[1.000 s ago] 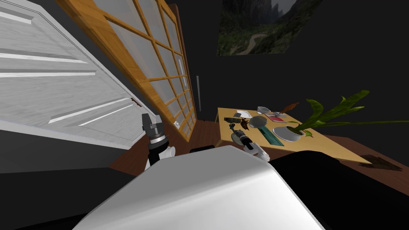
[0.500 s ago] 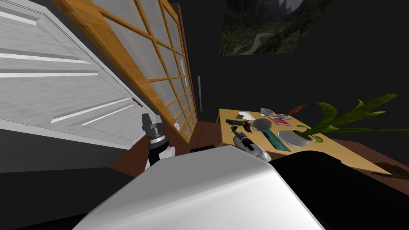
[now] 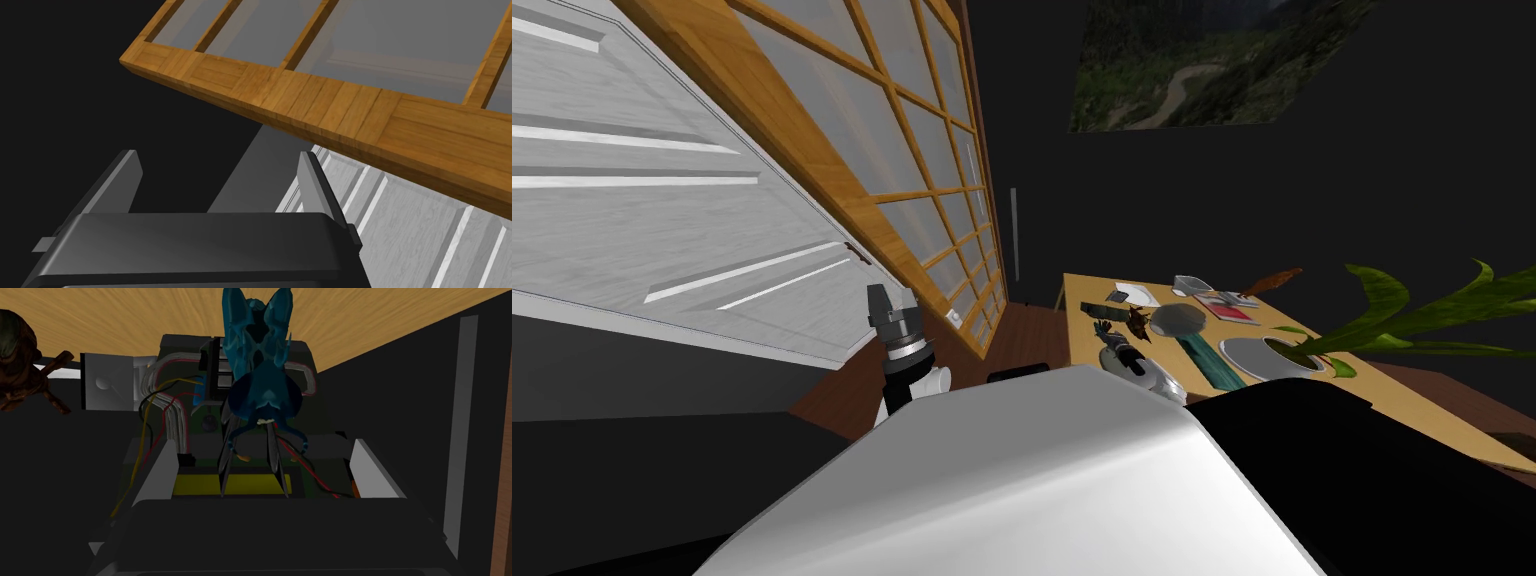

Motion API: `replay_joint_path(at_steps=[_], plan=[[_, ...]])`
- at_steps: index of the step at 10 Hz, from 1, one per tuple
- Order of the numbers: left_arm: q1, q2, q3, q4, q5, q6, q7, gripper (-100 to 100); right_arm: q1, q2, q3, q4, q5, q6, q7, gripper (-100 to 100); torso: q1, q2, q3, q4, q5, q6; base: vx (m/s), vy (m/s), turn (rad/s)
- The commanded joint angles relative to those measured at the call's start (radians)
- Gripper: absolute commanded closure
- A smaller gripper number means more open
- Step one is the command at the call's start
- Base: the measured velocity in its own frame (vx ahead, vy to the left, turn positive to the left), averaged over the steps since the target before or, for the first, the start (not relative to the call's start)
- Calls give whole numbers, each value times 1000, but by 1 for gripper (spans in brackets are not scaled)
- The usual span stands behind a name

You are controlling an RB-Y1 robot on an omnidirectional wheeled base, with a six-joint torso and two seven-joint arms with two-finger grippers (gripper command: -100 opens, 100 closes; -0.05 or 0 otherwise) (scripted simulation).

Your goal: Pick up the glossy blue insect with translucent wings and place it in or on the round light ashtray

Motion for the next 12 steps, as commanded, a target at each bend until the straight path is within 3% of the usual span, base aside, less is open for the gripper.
replay_joint_path(at_steps=[1, 9, 10, 11, 12], plan=[[0, 0, 0, 0, 0, 0, 0, 0, -30, 10, -3, 16, 5, 20, 6, -100, 0, 0, 0, 0, 0, 0, -113, -52, 109], [0, 0, 0, 0, 0, 0, 0, 0, -248, 85, -35, 143, 42, 155, 43, -100, -1, 5, 3, 1, 0, 1, -123, -51, 113], [0, 0, 0, 0, 0, 0, 0, 0, -231, 81, -33, 132, 39, 142, 42, -100, -1, 4, 3, 1, 0, 1, -53, -23, 22], [0, 0, 0, 0, 0, 0, 0, 0, -233, 82, -32, 131, 40, 148, 42, 100, 0, 1, 1, 0, 0, 2, -10, -4, -5], [0, 0, 0, 0, 0, 0, 0, 0, -233, 82, -32, 131, 40, 148, 42, 100, 1, -2, -1, 0, 0, 1, -5, -3, -3]])
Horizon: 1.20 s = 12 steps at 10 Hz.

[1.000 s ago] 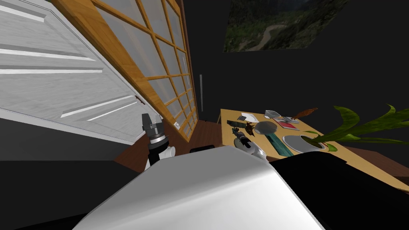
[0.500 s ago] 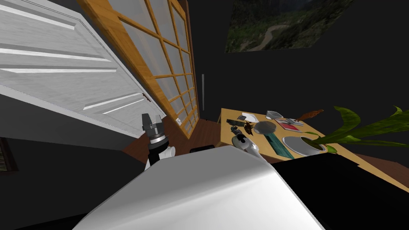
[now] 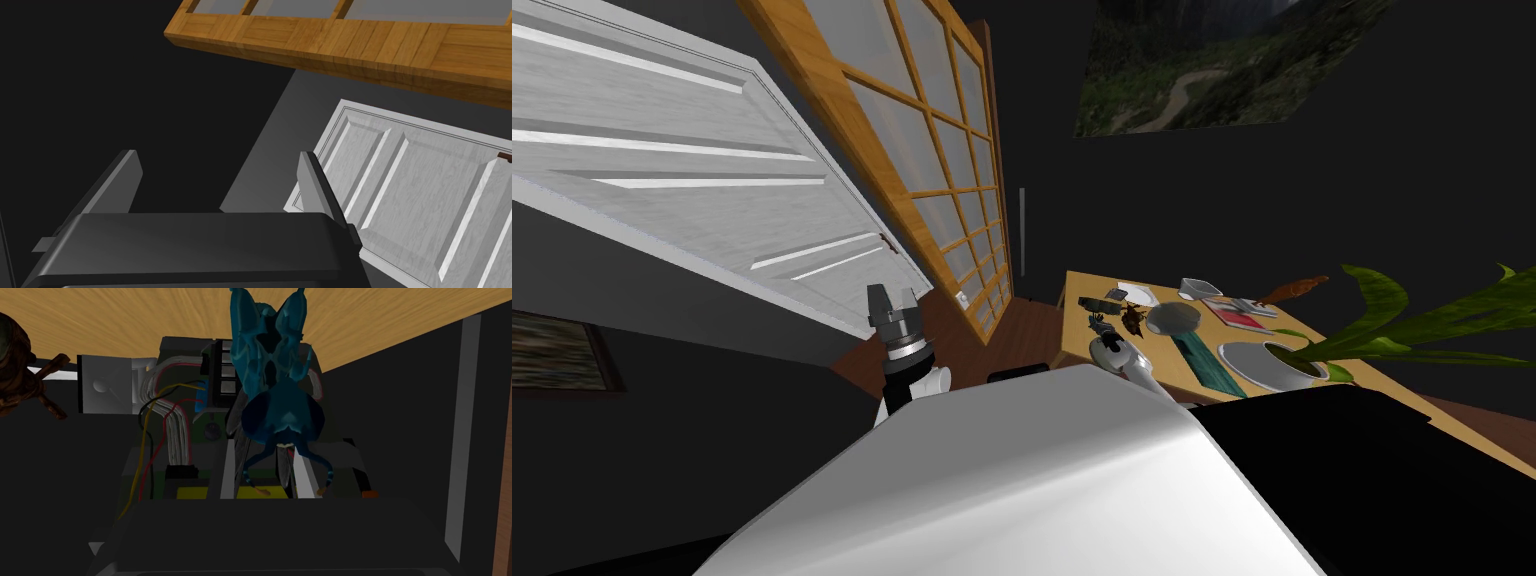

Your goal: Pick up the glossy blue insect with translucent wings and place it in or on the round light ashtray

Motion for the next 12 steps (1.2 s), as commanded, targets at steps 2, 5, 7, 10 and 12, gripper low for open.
replay_joint_path(at_steps=[2, 5, 7, 10, 12], plan=[[0, 0, 0, 0, 0, 0, 0, 0, 0, 0, 0, 0, 0, 0, 0, 100, 0, 0, 0, 0, 0, 0, 0, 0, 0], [0, 0, 0, 0, 0, 0, 0, 0, 39, -16, 5, -20, -7, -27, -8, 100, 1, -1, 0, 0, 1, 0, 35, 9, -46], [0, 0, 0, 0, 0, 0, 0, 0, 93, -34, 13, -52, -16, -61, -17, 100, 3, -8, -5, -2, 2, 2, 154, 45, -176], [0, 0, 0, 0, 0, 0, 0, 0, 175, -62, 25, -100, -30, -111, -31, 100, 6, -7, -4, -1, 3, 0, 129, 65, -115], [0, 0, 0, 0, 0, 0, 0, 0, 202, -72, 29, -116, -35, -128, -36, 100, 6, -8, -4, -1, 3, 0, 109, 56, -72]])
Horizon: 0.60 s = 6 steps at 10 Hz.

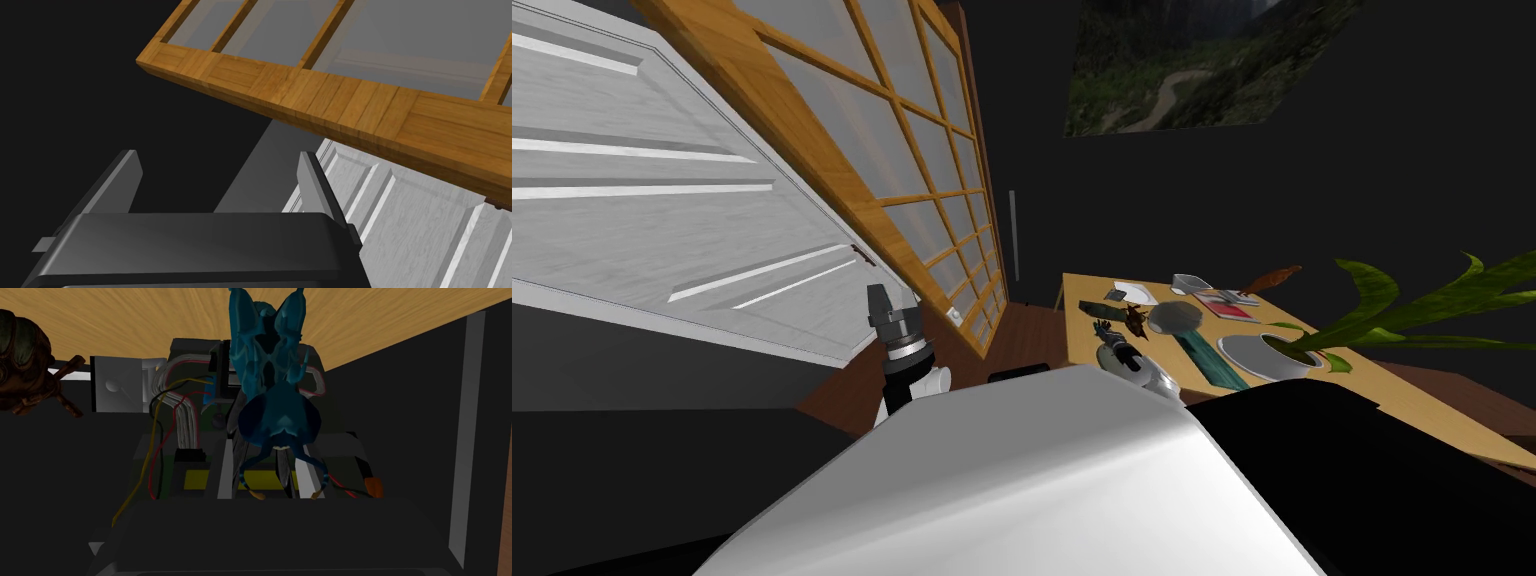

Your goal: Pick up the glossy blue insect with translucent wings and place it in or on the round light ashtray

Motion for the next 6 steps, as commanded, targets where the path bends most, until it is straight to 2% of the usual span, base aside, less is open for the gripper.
replay_joint_path(at_steps=[1, 2, 3, 4, 5, 6], plan=[[0, 0, 0, 0, 0, 0, 0, 0, 37, -13, 7, -28, -6, -17, -9, 100, 0, 0, 0, 0, 0, 0, 71, 32, -70], [0, 0, 0, 0, 0, 0, 0, 0, 64, -23, 11, -44, -11, -34, -14, 100, 0, 1, 1, 1, 1, 1, 93, 37, -105], [0, 0, 0, 0, 0, 0, 0, 0, 45, -21, 9, -27, -9, -24, -12, 100, 0, 1, 1, 1, 1, 1, 40, 19, -36], [0, 0, 0, 0, 0, 0, 0, 0, 49, -22, 10, -27, -9, -28, -13, 0, -1, 3, 2, 2, 1, -1, 0, 0, 0], [0, 0, 0, 0, 0, 0, 0, 0, 41, -52, -17, -50, -4, -33, -17, 100, -1, 5, 3, 3, 1, -1, -58, 25, 54], [0, 0, 0, 0, 0, 0, 0, 0, 38, -63, -26, -58, -2, -36, -18, 100, 0, 7, 6, 5, 5, -2, -90, 37, 50]])
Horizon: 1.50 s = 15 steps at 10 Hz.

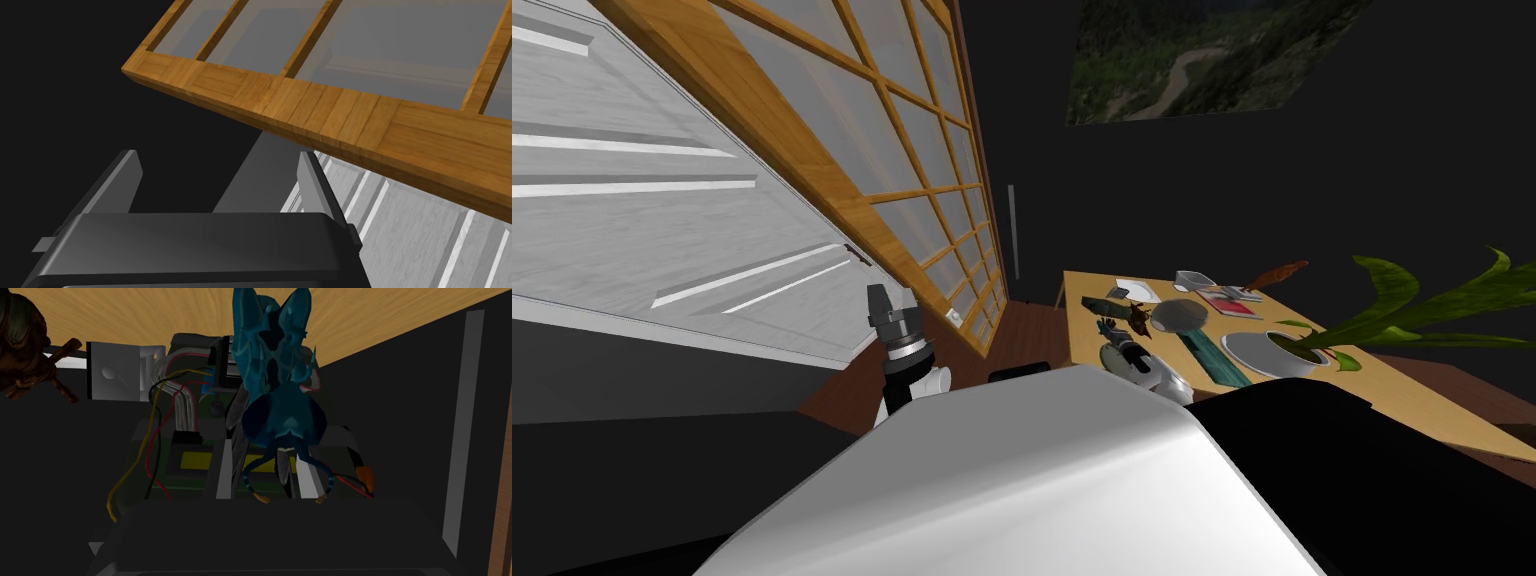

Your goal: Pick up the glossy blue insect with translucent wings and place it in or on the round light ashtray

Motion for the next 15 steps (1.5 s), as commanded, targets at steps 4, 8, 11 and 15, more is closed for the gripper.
replay_joint_path(at_steps=[4, 8, 11, 15], plan=[[0, 0, 0, 0, 0, 0, 0, 0, -23, -90, -75, -63, 14, -24, -6, 100, 8, 5, 5, 6, 7, -2, -88, 49, 38], [0, 0, 0, 0, 0, 0, 0, 0, -25, -169, -132, -132, 27, -39, 4, 100, 18, 12, 13, 13, 18, -4, -82, 33, 17], [0, 0, 0, 0, 0, 0, 0, 0, 23, -182, -122, -147, 10, -30, 10, 100, 19, 16, 15, 14, 20, 0, -74, 20, -143], [0, 0, 0, 0, 0, 0, 0, 0, 94, -134, -68, -146, -1, -12, 6, 100, 20, 12, 13, 13, 19, 0, -8, 28, -156]])
